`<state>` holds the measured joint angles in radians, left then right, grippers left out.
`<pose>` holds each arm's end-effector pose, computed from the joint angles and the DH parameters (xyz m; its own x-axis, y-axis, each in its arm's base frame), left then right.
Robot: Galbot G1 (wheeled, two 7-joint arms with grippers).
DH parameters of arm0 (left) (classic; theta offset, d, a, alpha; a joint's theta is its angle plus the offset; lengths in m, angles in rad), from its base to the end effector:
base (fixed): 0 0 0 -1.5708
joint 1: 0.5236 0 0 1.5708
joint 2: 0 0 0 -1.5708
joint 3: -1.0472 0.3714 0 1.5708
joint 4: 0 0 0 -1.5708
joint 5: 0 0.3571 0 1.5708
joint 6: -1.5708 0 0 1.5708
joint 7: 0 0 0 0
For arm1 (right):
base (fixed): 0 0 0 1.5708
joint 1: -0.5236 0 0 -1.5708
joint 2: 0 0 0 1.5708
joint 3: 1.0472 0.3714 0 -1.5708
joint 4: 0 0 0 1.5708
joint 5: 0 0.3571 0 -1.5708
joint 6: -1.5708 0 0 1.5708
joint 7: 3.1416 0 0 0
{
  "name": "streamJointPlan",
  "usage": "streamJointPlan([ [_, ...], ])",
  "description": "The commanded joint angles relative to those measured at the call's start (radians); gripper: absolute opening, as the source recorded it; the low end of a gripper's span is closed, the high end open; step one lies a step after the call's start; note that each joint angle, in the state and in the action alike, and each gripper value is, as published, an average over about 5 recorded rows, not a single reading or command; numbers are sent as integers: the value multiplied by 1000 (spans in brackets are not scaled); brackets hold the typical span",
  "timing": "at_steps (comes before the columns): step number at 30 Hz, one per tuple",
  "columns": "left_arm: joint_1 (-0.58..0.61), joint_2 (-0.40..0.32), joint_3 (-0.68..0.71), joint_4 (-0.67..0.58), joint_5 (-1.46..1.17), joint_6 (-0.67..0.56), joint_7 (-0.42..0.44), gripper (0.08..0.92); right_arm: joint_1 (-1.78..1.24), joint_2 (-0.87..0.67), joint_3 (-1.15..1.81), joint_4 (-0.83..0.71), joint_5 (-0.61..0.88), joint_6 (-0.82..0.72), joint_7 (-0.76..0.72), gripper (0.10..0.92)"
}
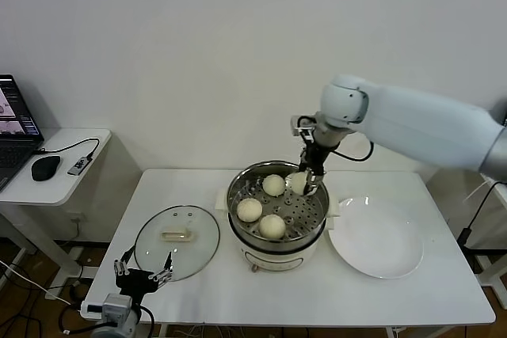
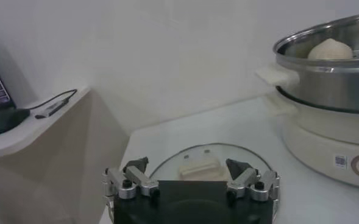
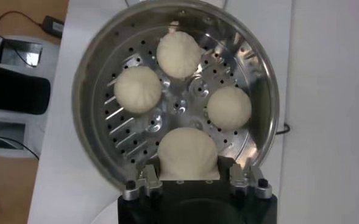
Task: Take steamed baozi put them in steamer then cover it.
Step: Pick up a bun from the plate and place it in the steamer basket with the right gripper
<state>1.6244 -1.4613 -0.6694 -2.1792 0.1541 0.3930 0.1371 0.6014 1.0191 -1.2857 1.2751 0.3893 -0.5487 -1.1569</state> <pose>0.1547 0.0606 -0.2937 -0.9309 -0.0439 0.3625 0.0606 0.9604 0.2720 0.5834 0.0335 -0.0355 -0.1121 -0.1467 0.9828 -0.9872 -0.0961 -0.1269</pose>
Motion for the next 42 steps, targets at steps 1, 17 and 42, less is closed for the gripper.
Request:
streamJointPlan([
  [1, -6, 5, -3, 16, -2, 0, 1, 823, -154, 65, 58, -98, -90, -15, 14, 577],
  [17, -30, -1, 6, 54, -4, 1, 4, 823, -187, 37, 52, -98, -125, -14, 10, 577],
  [42, -63, -8, 8, 89, -40, -89, -42, 823, -238, -512, 488, 355, 251, 22, 535, 823],
])
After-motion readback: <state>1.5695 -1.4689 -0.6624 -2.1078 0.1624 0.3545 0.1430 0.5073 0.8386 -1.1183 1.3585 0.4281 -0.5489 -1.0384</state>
